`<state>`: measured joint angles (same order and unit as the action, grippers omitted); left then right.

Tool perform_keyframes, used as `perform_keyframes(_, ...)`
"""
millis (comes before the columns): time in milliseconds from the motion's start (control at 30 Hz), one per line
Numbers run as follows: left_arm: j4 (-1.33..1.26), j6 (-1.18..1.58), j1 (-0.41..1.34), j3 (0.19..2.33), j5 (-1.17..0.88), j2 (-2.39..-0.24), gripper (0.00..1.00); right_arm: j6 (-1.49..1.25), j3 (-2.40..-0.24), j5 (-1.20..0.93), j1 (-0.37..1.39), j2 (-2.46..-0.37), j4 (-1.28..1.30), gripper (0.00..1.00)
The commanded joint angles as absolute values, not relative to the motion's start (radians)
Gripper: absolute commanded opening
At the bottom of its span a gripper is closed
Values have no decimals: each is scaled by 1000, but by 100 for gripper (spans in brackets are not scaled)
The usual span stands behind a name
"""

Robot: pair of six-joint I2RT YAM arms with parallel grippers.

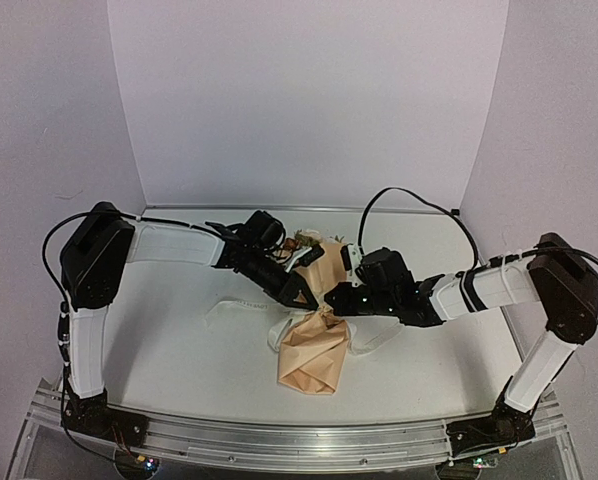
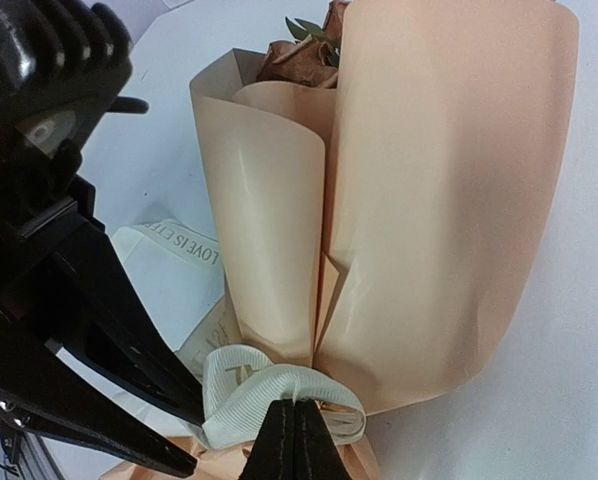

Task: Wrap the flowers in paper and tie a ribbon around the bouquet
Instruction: Cross the half-tied ribbon over the folded bouquet.

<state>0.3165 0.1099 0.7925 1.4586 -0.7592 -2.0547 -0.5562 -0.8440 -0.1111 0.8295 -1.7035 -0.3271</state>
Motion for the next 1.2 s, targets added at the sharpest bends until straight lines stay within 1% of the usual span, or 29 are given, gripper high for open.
perform_keyframes(0,303,141,786,1502,-782,-1973,24,-545,-863,-122,827,-1715,-337,0)
perform_keyframes(233,249,212,767,1475,-754,-1908,36,-537,-852,-129,826,-1712,-336,0)
perform_keyframes(333,257,219,760,1464,-688,-1886,39,-535,-848,-129,825,-1712,-336,0)
perform_keyframes(467,342,203,753,1491,-602,-1904,39,-536,-847,-131,826,-1713,-336,0)
perform_keyframes(633,454,187,756,1559,-626,-1977,41,-536,-847,-134,826,-1715,-336,0)
perform_keyframes(1000,477,166,784,1616,-634,-2049,46,-532,-840,-132,825,-1710,-336,0)
perform_keyframes(1167,483,164,787,1638,-624,-2079,46,-531,-839,-130,826,-1709,-337,0)
